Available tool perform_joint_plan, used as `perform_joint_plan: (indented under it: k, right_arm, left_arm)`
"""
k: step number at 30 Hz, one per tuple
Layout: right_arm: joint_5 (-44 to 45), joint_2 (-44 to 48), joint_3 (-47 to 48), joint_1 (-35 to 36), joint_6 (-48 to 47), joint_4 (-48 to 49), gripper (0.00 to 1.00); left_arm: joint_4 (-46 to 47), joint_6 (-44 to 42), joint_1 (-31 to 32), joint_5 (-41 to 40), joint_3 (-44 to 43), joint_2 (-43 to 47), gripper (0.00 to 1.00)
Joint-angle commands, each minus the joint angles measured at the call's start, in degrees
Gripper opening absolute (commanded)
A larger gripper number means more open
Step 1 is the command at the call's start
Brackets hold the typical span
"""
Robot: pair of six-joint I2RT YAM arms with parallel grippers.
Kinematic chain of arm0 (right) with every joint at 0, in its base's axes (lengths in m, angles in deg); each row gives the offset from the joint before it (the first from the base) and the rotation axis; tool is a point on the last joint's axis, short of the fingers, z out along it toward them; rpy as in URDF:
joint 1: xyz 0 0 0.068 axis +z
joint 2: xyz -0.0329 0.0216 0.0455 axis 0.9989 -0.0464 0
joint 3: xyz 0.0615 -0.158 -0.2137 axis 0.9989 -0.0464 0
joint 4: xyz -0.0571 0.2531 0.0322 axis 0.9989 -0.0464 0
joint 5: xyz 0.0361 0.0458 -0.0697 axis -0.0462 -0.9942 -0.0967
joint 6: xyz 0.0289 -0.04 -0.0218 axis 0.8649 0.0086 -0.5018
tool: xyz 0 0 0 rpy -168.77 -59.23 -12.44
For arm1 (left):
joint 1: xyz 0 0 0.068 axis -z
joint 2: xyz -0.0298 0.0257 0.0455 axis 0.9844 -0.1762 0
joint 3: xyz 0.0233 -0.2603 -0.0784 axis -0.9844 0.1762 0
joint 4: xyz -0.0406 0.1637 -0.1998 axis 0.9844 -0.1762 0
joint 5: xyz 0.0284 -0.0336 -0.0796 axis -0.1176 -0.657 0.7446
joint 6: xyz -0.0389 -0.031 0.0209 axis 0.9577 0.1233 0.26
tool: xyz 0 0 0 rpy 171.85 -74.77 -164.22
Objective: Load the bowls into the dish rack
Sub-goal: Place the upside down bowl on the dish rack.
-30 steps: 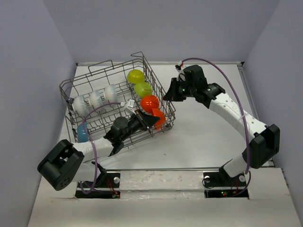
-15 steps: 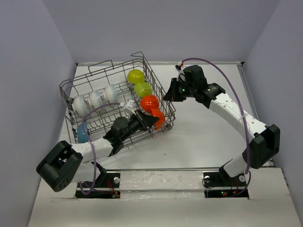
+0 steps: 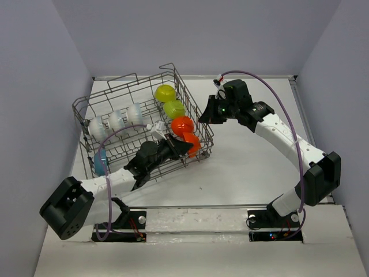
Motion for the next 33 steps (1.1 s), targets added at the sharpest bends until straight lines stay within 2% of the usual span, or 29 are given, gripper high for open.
perform_joint_plan:
  k: [1,14,20,21,27,33]
  right_arm:
    - [1.42,0.94,-0.08,0.11,-2.13,1.13,0.05]
    - [1.59,1.02,0.09,0.11,-2.22,1.04,0.05]
    - [1.68,0.85,0.00,0.11,-2.13,1.13,0.05]
    - [1.68,0.85,0.09,0.11,-2.22,1.13,0.05]
    - [1.77,0.50,0.35,0.11,-2.22,1.04,0.05]
    - [2.03,0.14,0.27,0.11,-2.22,1.04,0.05]
  left_arm:
    - [-12.85,-6.62,-0.56,-5.86,-0.10,0.82,0.00]
    - [-19.01,-8.46,-0.65,-9.29,-0.98,2.14,0.03]
    - [-22.17,-9.43,-0.65,-10.61,-1.94,2.49,0.10]
    - [-25.57,-10.30,-0.65,-12.09,-2.47,3.62,0.13]
    - [-27.36,-10.84,-0.65,-13.34,-2.21,5.47,0.15]
    - [-29.21,-11.72,-0.74,-13.69,-2.47,5.92,0.24]
